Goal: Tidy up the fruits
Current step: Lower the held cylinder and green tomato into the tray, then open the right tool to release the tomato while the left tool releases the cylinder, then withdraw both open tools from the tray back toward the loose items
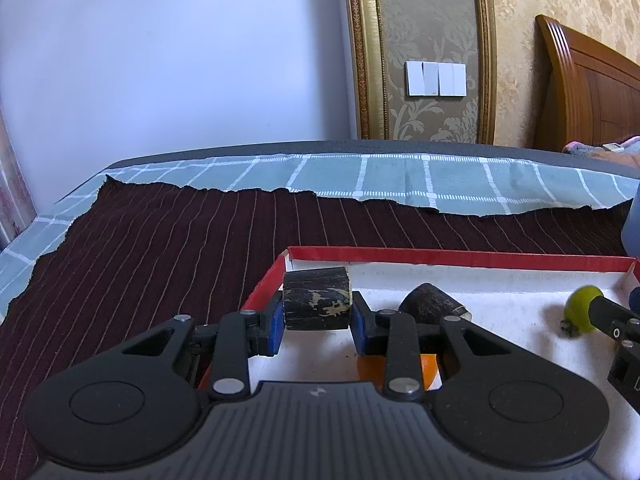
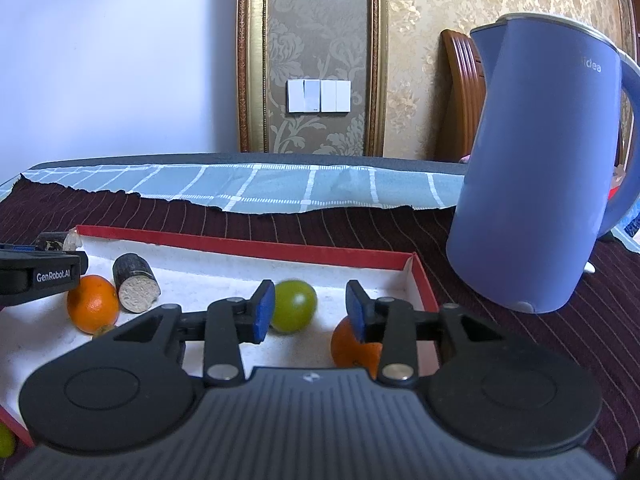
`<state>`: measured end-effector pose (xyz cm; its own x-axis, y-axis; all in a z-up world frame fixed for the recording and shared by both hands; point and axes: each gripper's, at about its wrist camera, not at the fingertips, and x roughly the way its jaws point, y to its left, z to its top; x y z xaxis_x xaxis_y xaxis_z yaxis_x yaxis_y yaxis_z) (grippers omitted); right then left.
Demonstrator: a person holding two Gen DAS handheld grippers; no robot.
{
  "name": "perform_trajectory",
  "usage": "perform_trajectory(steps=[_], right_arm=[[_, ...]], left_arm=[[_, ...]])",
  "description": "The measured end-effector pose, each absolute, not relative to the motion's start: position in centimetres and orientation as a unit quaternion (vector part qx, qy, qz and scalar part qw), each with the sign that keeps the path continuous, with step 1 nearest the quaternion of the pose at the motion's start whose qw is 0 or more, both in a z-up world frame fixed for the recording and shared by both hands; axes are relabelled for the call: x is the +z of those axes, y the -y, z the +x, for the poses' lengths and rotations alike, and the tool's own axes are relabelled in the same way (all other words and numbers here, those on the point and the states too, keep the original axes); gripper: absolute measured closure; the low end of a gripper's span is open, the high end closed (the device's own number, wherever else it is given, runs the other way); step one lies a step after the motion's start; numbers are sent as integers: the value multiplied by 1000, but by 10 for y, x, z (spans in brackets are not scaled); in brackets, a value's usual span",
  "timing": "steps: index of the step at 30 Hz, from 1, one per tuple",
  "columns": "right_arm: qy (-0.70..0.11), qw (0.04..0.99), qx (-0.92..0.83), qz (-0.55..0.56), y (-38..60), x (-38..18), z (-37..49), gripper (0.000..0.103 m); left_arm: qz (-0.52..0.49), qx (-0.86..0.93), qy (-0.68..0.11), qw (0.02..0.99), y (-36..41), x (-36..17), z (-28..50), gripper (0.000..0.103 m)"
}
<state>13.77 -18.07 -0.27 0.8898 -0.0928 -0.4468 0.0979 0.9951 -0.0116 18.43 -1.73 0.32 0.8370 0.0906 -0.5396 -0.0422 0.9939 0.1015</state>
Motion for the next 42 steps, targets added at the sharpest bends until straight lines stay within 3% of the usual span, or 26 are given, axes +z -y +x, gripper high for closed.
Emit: perform_trajectory(steps=[7, 13, 15, 19, 20, 23, 28, 33, 42], right_arm=[[-222, 974, -52, 1, 179, -3, 134, 56], [-220, 974, -53, 0, 179, -3, 132, 55], [-218, 974, -54, 0, 179, -3, 132, 48], [-214, 975, -56, -4, 178, -3, 129, 39], [-213, 975, -56, -4, 178, -3, 128, 36], [-211, 976, -56, 0, 179, -2, 127, 27], [-212, 976, -57, -7, 177, -3, 126, 23], [-201, 977, -63, -26, 171, -3, 121, 7], [-201, 977, -63, -32, 169, -3, 117, 2]], left_arm=[[49, 34, -278, 959, 21, 4, 181, 70], [52, 33, -278, 959, 22, 4, 180, 70], [50, 33, -277, 959, 22, 4, 179, 69], [45, 29, -266, 963, 21, 7, 175, 41], [46, 28, -259, 964, 21, 9, 173, 40], [52, 25, -244, 968, 24, 12, 168, 40], [64, 25, -247, 967, 29, 10, 166, 40], [66, 21, -247, 967, 30, 10, 161, 40], [74, 22, -263, 962, 31, 6, 153, 34]])
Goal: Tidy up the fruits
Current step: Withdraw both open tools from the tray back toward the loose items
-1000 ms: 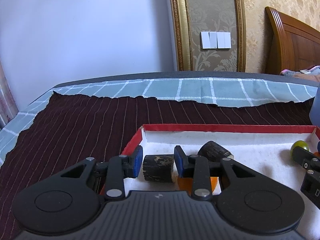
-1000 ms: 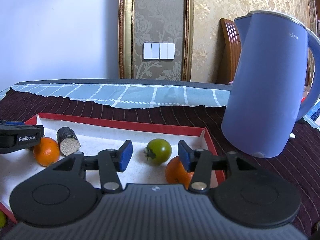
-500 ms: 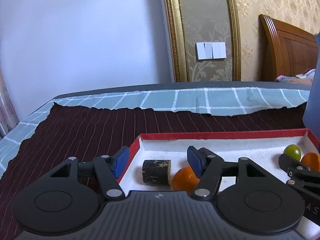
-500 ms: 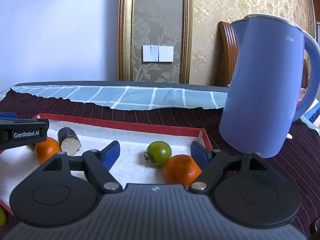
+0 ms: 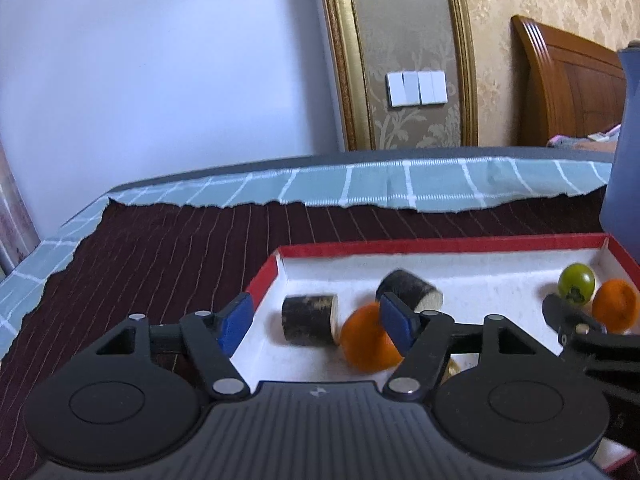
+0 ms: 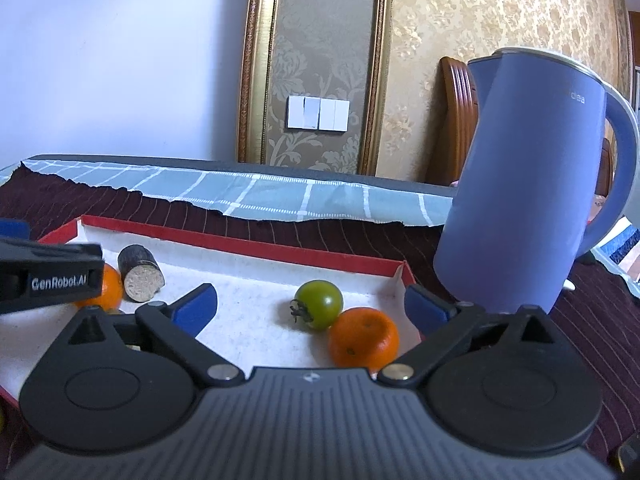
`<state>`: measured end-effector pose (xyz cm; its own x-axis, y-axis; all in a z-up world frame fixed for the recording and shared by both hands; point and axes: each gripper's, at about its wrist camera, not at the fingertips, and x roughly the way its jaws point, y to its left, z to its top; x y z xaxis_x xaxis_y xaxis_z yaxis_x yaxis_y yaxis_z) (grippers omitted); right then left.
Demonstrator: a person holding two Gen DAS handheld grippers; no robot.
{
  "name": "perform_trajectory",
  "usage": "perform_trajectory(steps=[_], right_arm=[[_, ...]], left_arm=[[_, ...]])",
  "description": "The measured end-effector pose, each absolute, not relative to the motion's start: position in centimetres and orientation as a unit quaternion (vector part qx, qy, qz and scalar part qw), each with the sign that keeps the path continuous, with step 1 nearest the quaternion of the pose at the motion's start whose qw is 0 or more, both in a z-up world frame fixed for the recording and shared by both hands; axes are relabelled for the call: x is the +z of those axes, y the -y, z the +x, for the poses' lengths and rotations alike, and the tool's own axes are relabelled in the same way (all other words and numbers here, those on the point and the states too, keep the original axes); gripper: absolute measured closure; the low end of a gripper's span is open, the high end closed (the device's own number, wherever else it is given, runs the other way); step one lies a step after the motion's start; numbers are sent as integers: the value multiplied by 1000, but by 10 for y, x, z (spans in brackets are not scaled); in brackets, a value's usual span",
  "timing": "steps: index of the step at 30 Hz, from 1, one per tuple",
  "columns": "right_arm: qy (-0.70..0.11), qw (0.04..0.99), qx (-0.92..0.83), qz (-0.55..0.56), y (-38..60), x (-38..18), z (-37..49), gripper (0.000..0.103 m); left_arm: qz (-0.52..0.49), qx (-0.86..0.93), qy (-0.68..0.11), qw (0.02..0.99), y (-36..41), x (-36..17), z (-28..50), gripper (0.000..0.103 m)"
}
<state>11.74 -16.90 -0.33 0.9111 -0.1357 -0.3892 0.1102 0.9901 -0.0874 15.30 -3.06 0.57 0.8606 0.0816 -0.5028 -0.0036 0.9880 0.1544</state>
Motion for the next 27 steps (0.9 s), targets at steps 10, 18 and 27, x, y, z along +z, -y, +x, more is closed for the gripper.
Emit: perform_trajectory(steps=[10, 18, 27], right_arm=[[-188, 979, -57, -52, 160, -3, 102, 0], [-184, 981, -59, -23, 168, -4, 83, 0], [-184, 981, -55, 27, 182, -6, 65, 0]], left_arm=[[69, 8, -254, 965, 28, 9, 125, 34], [56, 2, -251, 966, 20, 9, 108, 34], [25, -2, -246, 969, 1, 8, 88, 34]])
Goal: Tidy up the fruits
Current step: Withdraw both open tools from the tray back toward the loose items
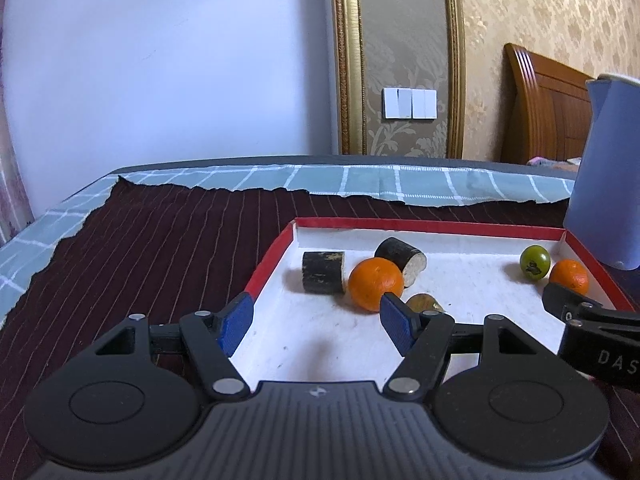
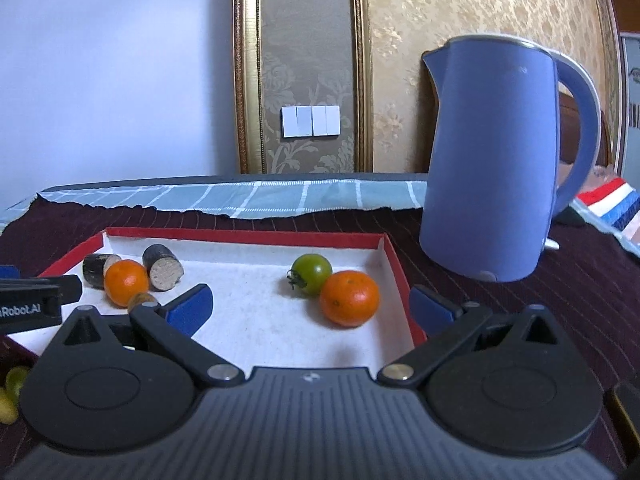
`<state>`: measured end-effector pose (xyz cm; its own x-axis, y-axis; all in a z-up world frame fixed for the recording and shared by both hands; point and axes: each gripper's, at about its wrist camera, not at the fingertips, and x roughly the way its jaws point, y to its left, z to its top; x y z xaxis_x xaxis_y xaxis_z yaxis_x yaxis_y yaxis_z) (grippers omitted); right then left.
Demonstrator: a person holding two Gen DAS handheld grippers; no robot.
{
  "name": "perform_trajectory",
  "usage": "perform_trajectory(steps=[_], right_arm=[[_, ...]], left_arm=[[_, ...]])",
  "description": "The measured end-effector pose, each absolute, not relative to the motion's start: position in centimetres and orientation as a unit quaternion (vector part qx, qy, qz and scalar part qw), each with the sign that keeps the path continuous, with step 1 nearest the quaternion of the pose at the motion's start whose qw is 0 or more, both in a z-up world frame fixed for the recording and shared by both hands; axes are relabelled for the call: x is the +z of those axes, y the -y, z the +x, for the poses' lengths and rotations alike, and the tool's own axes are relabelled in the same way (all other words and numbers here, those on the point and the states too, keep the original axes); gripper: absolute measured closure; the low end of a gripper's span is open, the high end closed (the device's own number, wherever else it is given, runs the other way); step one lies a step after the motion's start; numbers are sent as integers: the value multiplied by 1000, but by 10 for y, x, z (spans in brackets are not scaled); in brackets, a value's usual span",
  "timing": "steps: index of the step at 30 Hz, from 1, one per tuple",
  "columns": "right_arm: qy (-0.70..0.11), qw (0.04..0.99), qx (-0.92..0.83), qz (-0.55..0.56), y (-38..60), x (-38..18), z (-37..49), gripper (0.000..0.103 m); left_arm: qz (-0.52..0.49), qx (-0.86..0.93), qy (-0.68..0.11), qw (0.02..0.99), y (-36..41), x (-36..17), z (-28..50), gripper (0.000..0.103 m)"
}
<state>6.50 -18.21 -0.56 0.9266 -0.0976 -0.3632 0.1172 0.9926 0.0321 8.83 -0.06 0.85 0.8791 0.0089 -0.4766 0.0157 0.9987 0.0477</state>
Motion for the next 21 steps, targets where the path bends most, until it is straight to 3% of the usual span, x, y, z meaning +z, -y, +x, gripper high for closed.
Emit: perform_trajectory(steps=[21], right_arm=[[-194, 978, -54, 43, 183, -11, 50, 0]], left_arm=[[27, -13, -244, 969, -5, 4, 70, 33]])
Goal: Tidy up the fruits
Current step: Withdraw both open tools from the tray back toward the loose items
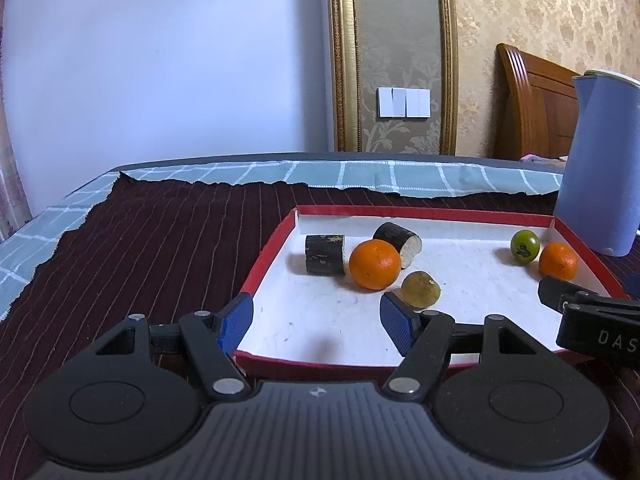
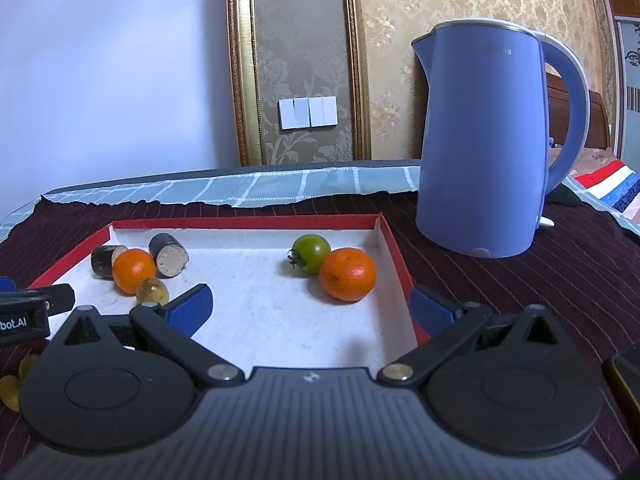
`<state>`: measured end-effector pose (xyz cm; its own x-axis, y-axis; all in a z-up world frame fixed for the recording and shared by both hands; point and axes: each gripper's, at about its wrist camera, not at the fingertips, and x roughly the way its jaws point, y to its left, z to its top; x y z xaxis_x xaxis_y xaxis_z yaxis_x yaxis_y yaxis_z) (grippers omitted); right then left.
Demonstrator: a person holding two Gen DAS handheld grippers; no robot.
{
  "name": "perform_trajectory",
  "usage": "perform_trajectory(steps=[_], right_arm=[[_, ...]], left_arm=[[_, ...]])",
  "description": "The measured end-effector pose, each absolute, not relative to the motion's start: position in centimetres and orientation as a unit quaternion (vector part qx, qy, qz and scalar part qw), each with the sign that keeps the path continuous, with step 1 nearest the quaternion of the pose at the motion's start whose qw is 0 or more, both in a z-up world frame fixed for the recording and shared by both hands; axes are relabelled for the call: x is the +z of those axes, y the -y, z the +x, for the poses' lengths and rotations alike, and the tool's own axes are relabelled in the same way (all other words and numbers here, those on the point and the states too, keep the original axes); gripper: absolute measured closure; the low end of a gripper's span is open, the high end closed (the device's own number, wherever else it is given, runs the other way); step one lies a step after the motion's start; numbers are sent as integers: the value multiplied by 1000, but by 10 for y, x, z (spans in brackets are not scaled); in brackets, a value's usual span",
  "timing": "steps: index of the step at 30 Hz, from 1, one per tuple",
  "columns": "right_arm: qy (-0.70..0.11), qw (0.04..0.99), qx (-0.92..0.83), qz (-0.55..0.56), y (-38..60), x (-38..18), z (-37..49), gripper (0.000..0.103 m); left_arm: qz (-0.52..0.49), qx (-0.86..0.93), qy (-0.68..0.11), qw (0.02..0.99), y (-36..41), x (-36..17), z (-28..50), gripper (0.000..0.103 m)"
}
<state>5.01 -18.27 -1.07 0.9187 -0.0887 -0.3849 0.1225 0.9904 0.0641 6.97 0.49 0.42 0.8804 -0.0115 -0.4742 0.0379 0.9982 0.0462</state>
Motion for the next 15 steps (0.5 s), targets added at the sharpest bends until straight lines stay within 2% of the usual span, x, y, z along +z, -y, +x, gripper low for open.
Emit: perform_trajectory(steps=[15], right_arm=[[-188, 976, -42, 105, 189, -13, 5, 0]], left_arm=[[9, -49, -242, 969, -51, -7, 21, 33]])
